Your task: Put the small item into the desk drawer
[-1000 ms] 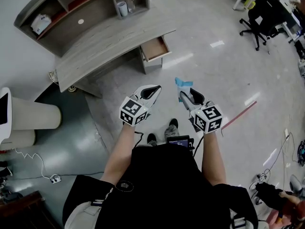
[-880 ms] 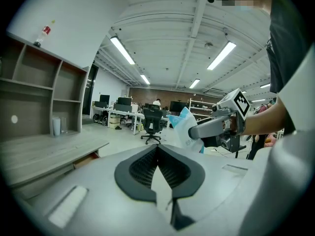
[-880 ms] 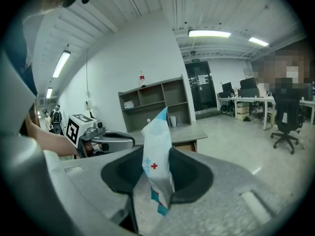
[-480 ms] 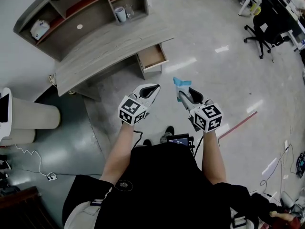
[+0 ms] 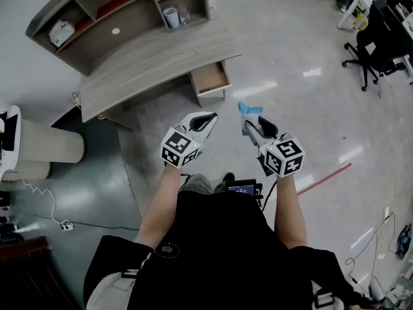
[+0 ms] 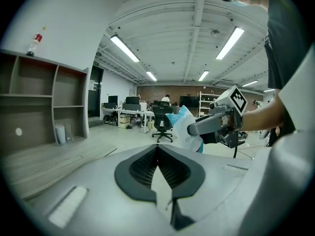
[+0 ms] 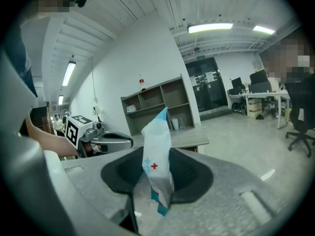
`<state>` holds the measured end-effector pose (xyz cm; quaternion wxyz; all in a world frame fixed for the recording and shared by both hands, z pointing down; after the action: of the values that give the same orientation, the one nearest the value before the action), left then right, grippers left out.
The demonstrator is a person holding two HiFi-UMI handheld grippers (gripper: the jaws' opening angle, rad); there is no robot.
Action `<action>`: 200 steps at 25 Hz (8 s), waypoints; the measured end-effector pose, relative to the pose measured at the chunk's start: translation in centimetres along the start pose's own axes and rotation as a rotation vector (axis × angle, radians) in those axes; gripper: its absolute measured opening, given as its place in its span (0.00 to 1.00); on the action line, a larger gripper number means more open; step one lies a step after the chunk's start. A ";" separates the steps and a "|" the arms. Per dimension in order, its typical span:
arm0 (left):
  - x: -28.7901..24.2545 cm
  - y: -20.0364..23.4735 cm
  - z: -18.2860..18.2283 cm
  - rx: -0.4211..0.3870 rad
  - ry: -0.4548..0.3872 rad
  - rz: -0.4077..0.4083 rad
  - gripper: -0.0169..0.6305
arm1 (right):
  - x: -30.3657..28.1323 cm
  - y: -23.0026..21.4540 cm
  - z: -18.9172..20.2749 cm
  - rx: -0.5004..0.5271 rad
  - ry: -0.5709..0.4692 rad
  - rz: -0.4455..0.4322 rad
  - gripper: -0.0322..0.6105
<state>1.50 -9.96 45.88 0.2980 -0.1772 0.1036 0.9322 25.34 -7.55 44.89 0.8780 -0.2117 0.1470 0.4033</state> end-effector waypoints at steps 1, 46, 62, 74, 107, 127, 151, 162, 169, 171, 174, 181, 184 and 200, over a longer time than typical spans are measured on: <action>0.0 0.0 0.1 0.003 0.005 -0.006 0.03 | -0.1 -0.1 0.0 -0.001 0.002 -0.005 0.29; -7.8 22.2 -3.5 0.061 -0.009 -0.034 0.03 | -19.0 -9.5 -11.7 -0.013 0.048 -0.029 0.29; -7.4 26.1 -3.1 0.116 -0.056 -0.034 0.03 | -23.4 -8.7 -13.8 0.012 0.078 -0.039 0.29; -8.9 25.2 -3.4 0.148 -0.041 -0.106 0.03 | -23.9 -11.1 -14.6 0.030 0.096 -0.124 0.29; -10.7 25.0 -5.1 0.175 -0.006 -0.237 0.03 | -25.7 -15.1 -17.1 0.099 0.147 -0.266 0.29; -12.2 25.5 0.1 0.287 0.012 -0.274 0.03 | -32.7 -15.2 -14.5 0.400 0.372 -0.391 0.29; -13.2 26.5 9.5 0.372 0.097 -0.330 0.03 | -40.8 -14.4 -3.4 0.696 0.629 -0.474 0.29; -14.3 26.9 11.7 0.391 0.120 -0.349 0.03 | -43.6 -15.4 1.4 0.782 0.711 -0.481 0.29; -15.0 26.7 13.1 0.406 0.119 -0.336 0.03 | -45.2 -15.4 3.9 0.823 0.751 -0.480 0.29; -14.9 26.7 13.7 0.403 0.124 -0.339 0.03 | -45.6 -15.3 4.3 0.842 0.761 -0.479 0.29; -14.9 26.6 14.1 0.412 0.131 -0.343 0.03 | -46.2 -15.5 4.8 0.864 0.774 -0.484 0.29; -14.8 26.8 15.3 0.427 0.149 -0.349 0.03 | -47.6 -15.5 6.2 0.902 0.810 -0.498 0.29; -14.7 27.0 16.5 0.420 0.158 -0.347 0.03 | -48.5 -15.2 7.1 0.927 0.825 -0.504 0.29; -14.5 26.5 17.4 0.432 0.181 -0.348 0.03 | -50.2 -15.4 9.6 1.004 0.924 -0.496 0.29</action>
<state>-7.80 -33.50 69.81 0.4738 -0.2072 0.2941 0.8038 6.31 -44.28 78.68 0.7832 0.0411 0.6180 -0.0542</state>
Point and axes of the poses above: the fingertips, and each gripper's own axes: x backward along the fingers, y to its left, z out of its underside, the point moved 10 cm from there along x, backward along the fingers, and after that the axes turned 7 degrees about y, right-handed, at the moved point
